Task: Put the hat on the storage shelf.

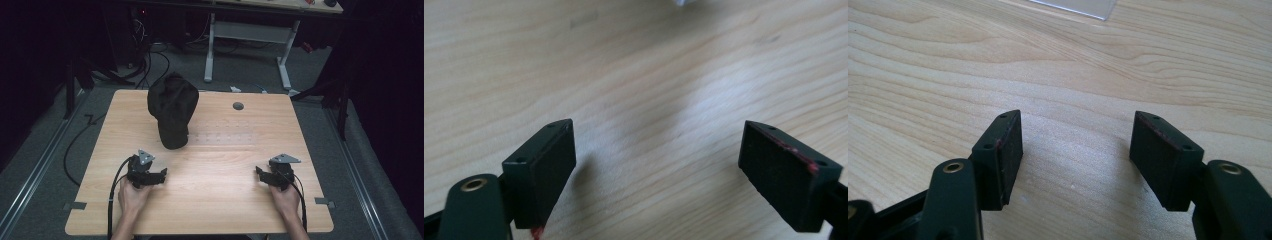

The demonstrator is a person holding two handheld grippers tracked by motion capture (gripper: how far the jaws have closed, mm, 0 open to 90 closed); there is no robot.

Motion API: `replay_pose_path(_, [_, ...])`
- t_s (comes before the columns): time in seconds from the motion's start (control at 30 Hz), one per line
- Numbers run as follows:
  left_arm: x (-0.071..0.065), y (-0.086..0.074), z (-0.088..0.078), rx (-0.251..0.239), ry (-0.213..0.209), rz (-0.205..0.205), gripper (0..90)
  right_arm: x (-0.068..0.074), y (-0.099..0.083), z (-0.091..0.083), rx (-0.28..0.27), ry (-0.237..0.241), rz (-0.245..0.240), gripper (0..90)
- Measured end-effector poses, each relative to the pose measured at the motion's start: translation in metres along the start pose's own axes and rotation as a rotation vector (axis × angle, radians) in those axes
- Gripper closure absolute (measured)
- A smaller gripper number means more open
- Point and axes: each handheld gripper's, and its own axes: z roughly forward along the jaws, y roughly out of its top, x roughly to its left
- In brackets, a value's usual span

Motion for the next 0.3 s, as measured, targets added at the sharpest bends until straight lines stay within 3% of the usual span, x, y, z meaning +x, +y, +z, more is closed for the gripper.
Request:
replay_pose_path(0.03, [0.0021, 0.0002, -0.0007, -0.004, -0.009, -0.032, 15.3, 0.0000, 0.0000, 0.0000, 0.000, 0.000, 0.000, 37.9])
replay_pose_path(0.07, [0.0025, 0.0004, -0.0008, -0.010, 0.000, -0.035, 16.0, 0.0000, 0.0000, 0.0000, 0.000, 0.000, 0.000, 37.9])
replay_pose_path(0.3, [0.0022, -0.0002, -0.0010, -0.010, 0.004, -0.030, 15.6, 0.0001, -0.0001, 0.0000, 0.000, 0.000, 0.001, 37.9])
